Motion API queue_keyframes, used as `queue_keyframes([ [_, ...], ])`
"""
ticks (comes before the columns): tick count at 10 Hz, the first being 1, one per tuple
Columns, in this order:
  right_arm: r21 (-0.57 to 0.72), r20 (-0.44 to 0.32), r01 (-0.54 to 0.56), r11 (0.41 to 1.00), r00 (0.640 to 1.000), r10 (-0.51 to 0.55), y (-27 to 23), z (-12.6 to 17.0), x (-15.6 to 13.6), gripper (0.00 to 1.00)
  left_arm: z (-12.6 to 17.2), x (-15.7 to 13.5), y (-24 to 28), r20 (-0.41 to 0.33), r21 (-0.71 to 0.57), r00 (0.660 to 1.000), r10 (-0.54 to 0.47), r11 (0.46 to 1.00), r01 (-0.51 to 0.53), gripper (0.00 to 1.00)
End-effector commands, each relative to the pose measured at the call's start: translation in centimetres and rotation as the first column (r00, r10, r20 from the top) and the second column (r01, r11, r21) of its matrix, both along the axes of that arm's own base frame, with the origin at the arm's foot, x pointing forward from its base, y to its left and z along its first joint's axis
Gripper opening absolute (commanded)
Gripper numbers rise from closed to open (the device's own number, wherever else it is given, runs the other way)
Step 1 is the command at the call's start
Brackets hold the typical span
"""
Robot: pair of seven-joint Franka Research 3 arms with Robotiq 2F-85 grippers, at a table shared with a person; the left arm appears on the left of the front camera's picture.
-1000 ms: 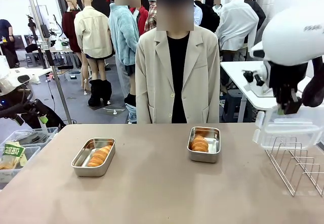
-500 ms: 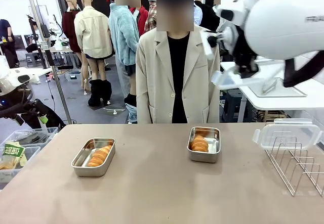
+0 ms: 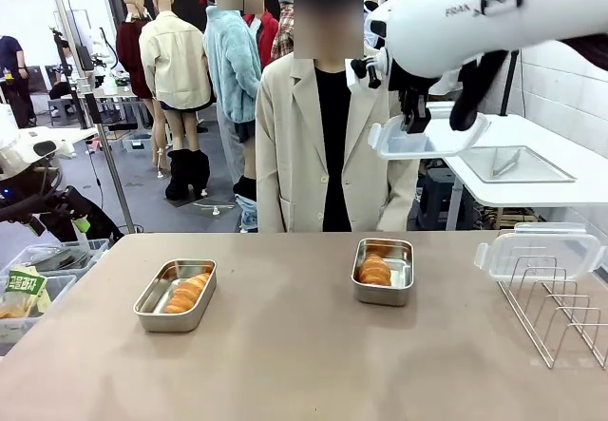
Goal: Place the bread in airtight containers.
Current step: Release when the human grabs the Airtight Container lid, then pick up one Airtight Container lid and hand it to the human.
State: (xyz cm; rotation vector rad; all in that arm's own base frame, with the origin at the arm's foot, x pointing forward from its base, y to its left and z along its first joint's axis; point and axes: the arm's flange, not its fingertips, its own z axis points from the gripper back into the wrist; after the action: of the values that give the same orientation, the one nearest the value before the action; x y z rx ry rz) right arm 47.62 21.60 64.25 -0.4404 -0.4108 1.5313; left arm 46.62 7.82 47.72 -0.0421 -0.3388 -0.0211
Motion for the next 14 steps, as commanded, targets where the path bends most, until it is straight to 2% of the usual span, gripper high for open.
queue_keyframes([
  [1, 0.026, -0.032, 0.063, 0.998, 0.998, -0.062, 0.4, 1.7, 1.9, 0.0, 0.2, -0.1, 0.2, -0.002, 0.006, 1.0, 0.0, 1.0, 0.0, 1.0],
  [4, 0.035, -0.086, 0.073, 0.997, 0.994, -0.07, 0.7, 1.2, 4.0, 0.0, 0.2, -0.1, 0.2, -0.002, 0.006, 1.0, 0.0, 1.0, 0.0, 1.0],
  [10, 0.033, -0.109, 0.113, 0.993, 0.988, -0.109, 0.0, 1.0, 4.7, 0.0, 0.2, -0.1, 0.2, -0.002, 0.006, 1.0, 0.0, 1.0, 0.0, 1.0],
  [11, 0.032, -0.12, 0.115, 0.993, 0.987, -0.111, -0.2, 1.0, 4.7, 0.03, 0.2, -0.1, 0.2, -0.002, 0.006, 1.0, 0.0, 1.0, 0.0, 1.0],
  [12, 0.028, -0.139, 0.127, 0.992, 0.983, -0.122, -0.2, 1.1, 4.6, 0.13, 0.2, -0.1, 0.2, -0.002, 0.006, 1.0, 0.0, 1.0, 0.0, 1.0],
  [14, 0.037, -0.17, 0.136, 0.99, 0.977, -0.128, -0.2, 1.7, 4.0, 0.51, 0.2, -0.1, 0.2, -0.002, 0.006, 1.0, 0.0, 1.0, 0.0, 1.0],
])
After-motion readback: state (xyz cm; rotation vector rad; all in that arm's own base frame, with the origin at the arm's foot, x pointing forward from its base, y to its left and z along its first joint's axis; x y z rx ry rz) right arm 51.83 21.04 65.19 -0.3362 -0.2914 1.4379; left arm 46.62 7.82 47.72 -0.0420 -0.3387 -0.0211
